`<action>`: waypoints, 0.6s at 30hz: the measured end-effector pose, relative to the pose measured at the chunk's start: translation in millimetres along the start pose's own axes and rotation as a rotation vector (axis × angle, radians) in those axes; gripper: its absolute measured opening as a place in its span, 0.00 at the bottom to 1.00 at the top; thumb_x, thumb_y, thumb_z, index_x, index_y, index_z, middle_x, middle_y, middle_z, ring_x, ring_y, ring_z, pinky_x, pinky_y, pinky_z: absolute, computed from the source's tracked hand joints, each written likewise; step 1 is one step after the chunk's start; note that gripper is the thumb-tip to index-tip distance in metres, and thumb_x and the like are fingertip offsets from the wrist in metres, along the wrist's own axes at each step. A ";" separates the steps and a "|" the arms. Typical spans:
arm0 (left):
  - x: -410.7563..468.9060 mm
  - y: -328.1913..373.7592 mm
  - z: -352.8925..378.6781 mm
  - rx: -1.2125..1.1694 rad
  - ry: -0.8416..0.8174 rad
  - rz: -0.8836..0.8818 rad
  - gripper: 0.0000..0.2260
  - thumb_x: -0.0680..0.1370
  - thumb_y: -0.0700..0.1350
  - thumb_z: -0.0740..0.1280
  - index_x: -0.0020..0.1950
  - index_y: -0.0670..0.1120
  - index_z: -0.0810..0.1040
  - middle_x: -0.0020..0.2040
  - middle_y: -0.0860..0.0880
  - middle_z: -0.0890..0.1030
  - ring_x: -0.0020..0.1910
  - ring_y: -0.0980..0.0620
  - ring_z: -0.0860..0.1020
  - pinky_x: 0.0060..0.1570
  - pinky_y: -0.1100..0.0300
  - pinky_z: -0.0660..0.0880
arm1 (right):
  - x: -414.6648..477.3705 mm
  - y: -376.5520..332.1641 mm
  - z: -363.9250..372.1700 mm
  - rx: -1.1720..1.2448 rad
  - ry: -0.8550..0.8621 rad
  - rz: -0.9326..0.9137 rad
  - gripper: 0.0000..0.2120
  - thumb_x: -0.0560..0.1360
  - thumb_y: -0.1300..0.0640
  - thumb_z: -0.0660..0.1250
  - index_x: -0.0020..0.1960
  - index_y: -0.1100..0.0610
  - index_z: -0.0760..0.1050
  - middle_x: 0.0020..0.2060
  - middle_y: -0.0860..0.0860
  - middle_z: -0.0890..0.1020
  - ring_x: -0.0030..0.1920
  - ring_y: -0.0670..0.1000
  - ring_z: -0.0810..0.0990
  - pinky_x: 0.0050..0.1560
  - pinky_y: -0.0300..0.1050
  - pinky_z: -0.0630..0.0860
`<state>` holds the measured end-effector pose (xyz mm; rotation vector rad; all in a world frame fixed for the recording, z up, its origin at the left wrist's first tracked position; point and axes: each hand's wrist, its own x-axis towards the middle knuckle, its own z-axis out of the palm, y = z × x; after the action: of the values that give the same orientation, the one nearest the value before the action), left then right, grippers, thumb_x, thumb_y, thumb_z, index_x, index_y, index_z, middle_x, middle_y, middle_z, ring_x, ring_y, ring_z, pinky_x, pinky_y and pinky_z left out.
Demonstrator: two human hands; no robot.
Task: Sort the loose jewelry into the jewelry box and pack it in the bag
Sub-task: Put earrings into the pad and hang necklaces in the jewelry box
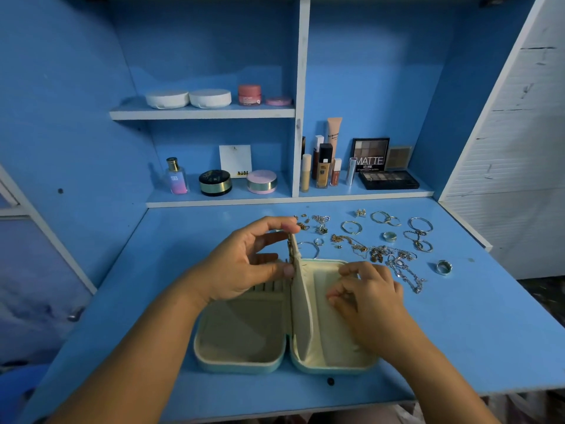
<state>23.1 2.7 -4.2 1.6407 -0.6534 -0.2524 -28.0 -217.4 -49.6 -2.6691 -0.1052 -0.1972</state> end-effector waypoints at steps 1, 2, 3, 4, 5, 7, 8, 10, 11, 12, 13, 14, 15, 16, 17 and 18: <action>-0.2 -0.5 -0.1 0.000 0.001 -0.002 0.20 0.68 0.40 0.74 0.56 0.59 0.79 0.66 0.61 0.76 0.70 0.58 0.70 0.64 0.57 0.74 | 1.0 1.2 -2.4 0.014 -0.011 0.008 0.06 0.77 0.50 0.65 0.50 0.46 0.81 0.62 0.41 0.69 0.66 0.47 0.59 0.55 0.42 0.54; -0.6 -0.6 -0.1 -0.002 0.004 -0.004 0.20 0.68 0.40 0.74 0.57 0.57 0.78 0.65 0.61 0.76 0.70 0.58 0.70 0.63 0.57 0.74 | 1.8 3.5 -4.7 0.044 -0.016 0.023 0.06 0.77 0.51 0.65 0.49 0.45 0.81 0.60 0.40 0.70 0.65 0.47 0.60 0.57 0.43 0.57; -0.9 -0.9 -0.4 -0.006 0.010 -0.006 0.21 0.68 0.40 0.73 0.58 0.55 0.77 0.65 0.61 0.76 0.70 0.57 0.70 0.62 0.58 0.75 | 2.5 6.3 -7.0 0.089 -0.009 0.038 0.06 0.76 0.53 0.66 0.49 0.44 0.81 0.58 0.40 0.70 0.64 0.48 0.62 0.59 0.44 0.60; -1.4 -0.9 -0.8 -0.011 0.013 -0.007 0.21 0.68 0.39 0.73 0.58 0.53 0.76 0.65 0.62 0.76 0.70 0.57 0.71 0.61 0.59 0.75 | 3.0 8.8 -9.4 0.135 0.007 0.048 0.07 0.76 0.54 0.66 0.48 0.44 0.81 0.55 0.41 0.71 0.62 0.49 0.64 0.61 0.46 0.62; -1.9 -1.3 -1.1 -0.015 0.015 -0.009 0.21 0.68 0.38 0.73 0.59 0.52 0.76 0.65 0.62 0.76 0.70 0.58 0.71 0.60 0.60 0.75 | 3.5 11.8 -11.2 0.158 0.025 0.043 0.07 0.76 0.55 0.67 0.48 0.44 0.81 0.53 0.41 0.71 0.61 0.49 0.65 0.62 0.47 0.63; -2.4 -1.8 -1.6 -0.022 0.015 -0.010 0.21 0.70 0.34 0.72 0.59 0.52 0.76 0.65 0.62 0.76 0.70 0.58 0.71 0.59 0.61 0.75 | 4.3 16.1 -14.6 0.141 0.024 0.006 0.07 0.75 0.56 0.67 0.49 0.45 0.81 0.52 0.41 0.71 0.60 0.50 0.67 0.62 0.46 0.65; -2.6 -2.0 -1.7 -0.024 0.015 -0.012 0.22 0.71 0.31 0.71 0.59 0.51 0.76 0.65 0.62 0.76 0.70 0.58 0.71 0.58 0.61 0.75 | 4.3 17.0 -15.5 0.116 0.001 -0.018 0.07 0.76 0.55 0.67 0.50 0.45 0.81 0.52 0.41 0.70 0.59 0.49 0.66 0.63 0.47 0.65; -2.6 -2.4 -1.7 -0.029 0.019 -0.014 0.22 0.71 0.31 0.71 0.59 0.51 0.76 0.64 0.61 0.77 0.69 0.59 0.71 0.58 0.63 0.75 | 5.0 18.6 -15.3 0.071 -0.051 -0.061 0.07 0.76 0.54 0.67 0.51 0.46 0.81 0.54 0.42 0.71 0.59 0.49 0.66 0.64 0.48 0.65; -2.5 -2.6 -1.4 -0.032 0.022 -0.014 0.21 0.70 0.33 0.72 0.59 0.51 0.76 0.64 0.61 0.77 0.69 0.58 0.71 0.58 0.62 0.75 | 5.3 18.6 -14.6 0.056 -0.061 -0.087 0.07 0.76 0.53 0.67 0.51 0.46 0.81 0.54 0.43 0.71 0.59 0.49 0.66 0.63 0.49 0.65; -2.4 -2.4 -1.1 -0.033 0.024 -0.012 0.21 0.70 0.34 0.72 0.59 0.52 0.76 0.64 0.61 0.77 0.69 0.58 0.71 0.58 0.62 0.75 | 5.4 18.4 -13.3 0.045 -0.063 -0.113 0.06 0.75 0.53 0.68 0.51 0.46 0.81 0.54 0.44 0.72 0.58 0.49 0.66 0.62 0.49 0.66; -2.3 -2.9 -0.7 -0.031 0.026 -0.011 0.21 0.70 0.34 0.72 0.59 0.52 0.76 0.64 0.61 0.77 0.69 0.58 0.71 0.58 0.62 0.75 | 6.0 18.7 -11.3 0.036 -0.053 -0.145 0.06 0.74 0.52 0.69 0.50 0.47 0.82 0.54 0.45 0.73 0.57 0.49 0.67 0.61 0.49 0.66; -2.2 -3.3 -0.4 -0.028 0.028 -0.009 0.21 0.70 0.33 0.72 0.59 0.52 0.76 0.64 0.62 0.77 0.69 0.58 0.71 0.58 0.61 0.76 | 6.8 18.7 -9.2 0.026 -0.044 -0.175 0.05 0.73 0.52 0.70 0.49 0.47 0.82 0.53 0.45 0.74 0.56 0.49 0.67 0.60 0.48 0.67; -2.1 -4.0 -0.2 -0.024 0.031 -0.009 0.22 0.70 0.33 0.72 0.59 0.52 0.76 0.64 0.62 0.76 0.69 0.59 0.72 0.59 0.61 0.76 | 8.0 18.6 -6.8 0.017 -0.028 -0.202 0.05 0.72 0.52 0.71 0.48 0.48 0.82 0.51 0.46 0.75 0.55 0.50 0.68 0.58 0.48 0.67; -1.9 -4.8 -0.2 -0.022 0.033 -0.010 0.22 0.70 0.33 0.72 0.59 0.52 0.76 0.65 0.62 0.76 0.69 0.58 0.72 0.59 0.61 0.75 | 9.2 17.8 -5.0 0.003 -0.010 -0.226 0.04 0.71 0.53 0.72 0.46 0.49 0.83 0.50 0.46 0.76 0.54 0.50 0.69 0.55 0.49 0.68; -1.6 -5.4 0.0 -0.024 0.033 -0.009 0.21 0.70 0.34 0.73 0.59 0.52 0.76 0.65 0.62 0.76 0.69 0.58 0.71 0.60 0.60 0.75 | 11.3 17.9 -2.7 -0.018 0.015 -0.256 0.03 0.70 0.55 0.74 0.43 0.50 0.83 0.47 0.47 0.76 0.52 0.52 0.71 0.51 0.50 0.68; -1.3 -5.8 0.1 -0.026 0.031 -0.007 0.21 0.70 0.34 0.73 0.58 0.53 0.77 0.65 0.62 0.76 0.69 0.57 0.71 0.61 0.59 0.75 | 13.2 17.8 0.1 -0.049 0.042 -0.288 0.03 0.67 0.56 0.76 0.40 0.51 0.82 0.44 0.48 0.77 0.49 0.53 0.73 0.47 0.50 0.69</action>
<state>23.5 3.6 -10.0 1.6196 -0.6186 -0.2391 -13.1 -232.7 -55.4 -2.6867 -0.4775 -0.3500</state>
